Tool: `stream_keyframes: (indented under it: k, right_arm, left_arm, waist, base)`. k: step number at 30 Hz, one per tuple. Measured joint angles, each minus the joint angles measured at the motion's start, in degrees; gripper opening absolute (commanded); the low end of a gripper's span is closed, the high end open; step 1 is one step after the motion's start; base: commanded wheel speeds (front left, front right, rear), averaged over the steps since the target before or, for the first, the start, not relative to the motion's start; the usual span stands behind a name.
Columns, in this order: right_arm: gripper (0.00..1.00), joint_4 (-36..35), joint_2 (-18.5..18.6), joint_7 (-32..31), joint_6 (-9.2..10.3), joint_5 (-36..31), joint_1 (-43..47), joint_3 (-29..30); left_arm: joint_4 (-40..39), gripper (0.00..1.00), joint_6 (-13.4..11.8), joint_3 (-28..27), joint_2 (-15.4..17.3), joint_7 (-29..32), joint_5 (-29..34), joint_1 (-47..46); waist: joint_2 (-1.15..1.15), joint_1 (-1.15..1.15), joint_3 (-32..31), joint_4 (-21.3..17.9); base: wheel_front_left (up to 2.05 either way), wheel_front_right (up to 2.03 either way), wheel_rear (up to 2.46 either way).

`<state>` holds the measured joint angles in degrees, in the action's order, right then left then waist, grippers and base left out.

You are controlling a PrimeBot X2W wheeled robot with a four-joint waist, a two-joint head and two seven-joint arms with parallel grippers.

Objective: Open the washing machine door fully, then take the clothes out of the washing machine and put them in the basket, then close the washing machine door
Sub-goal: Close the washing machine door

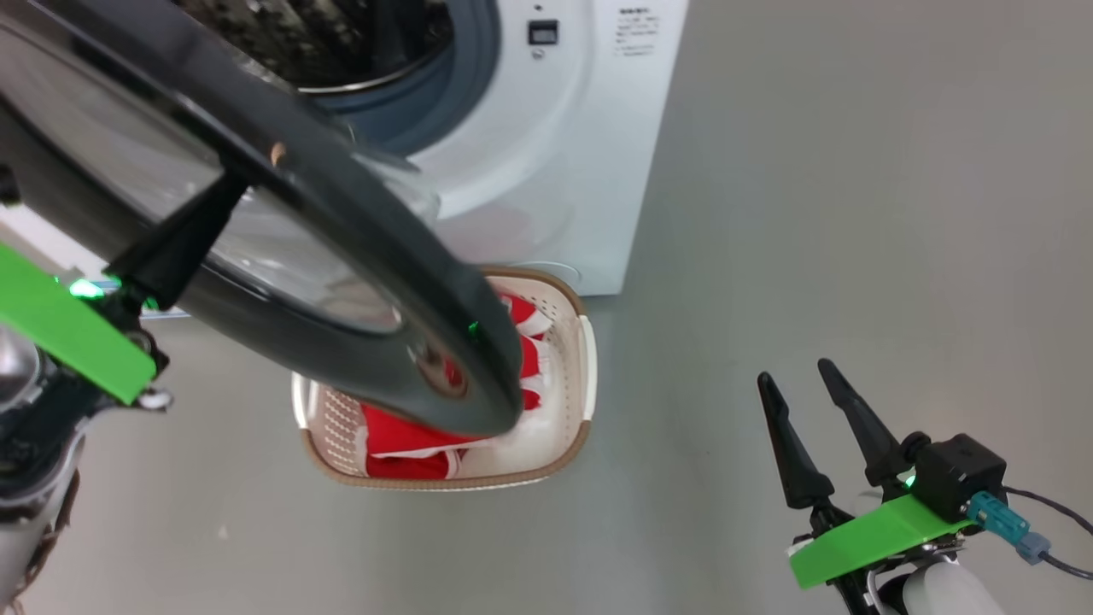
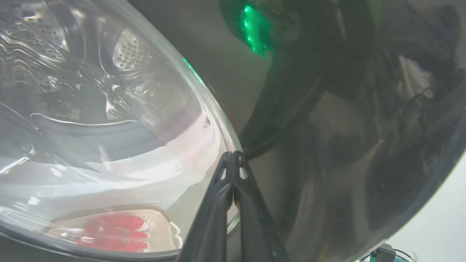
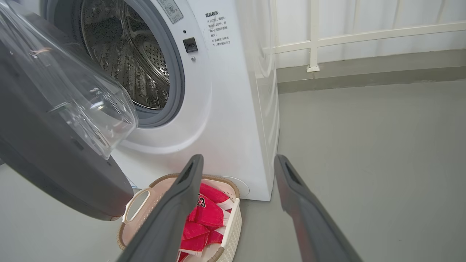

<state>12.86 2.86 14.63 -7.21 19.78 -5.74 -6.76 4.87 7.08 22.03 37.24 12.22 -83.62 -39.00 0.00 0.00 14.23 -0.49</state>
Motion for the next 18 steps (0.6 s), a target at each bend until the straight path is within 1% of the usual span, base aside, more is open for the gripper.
stream_keyframes:
  k: [9, 18]
  right_arm:
    - [1.0, -0.27, 0.0, 0.0, 0.0, 1.45, -1.86, -0.33]
    - [1.0, -1.03, 0.0, 0.0, 0.0, 2.13, -3.04, -0.97]
  left_arm:
    - [3.64, 0.0, 0.01, 2.61, -0.11, -3.08, 0.04, -6.59]
    - [10.73, 0.0, 0.05, 3.56, 0.11, -7.86, 0.37, -13.35]
  waist:
    - [0.0, 0.0, 2.68, -3.21]
    - [0.0, 0.0, 4.7, -6.95]
  base:
    - [0.0, 0.0, 0.0]
    - [0.0, 0.0, 0.0]
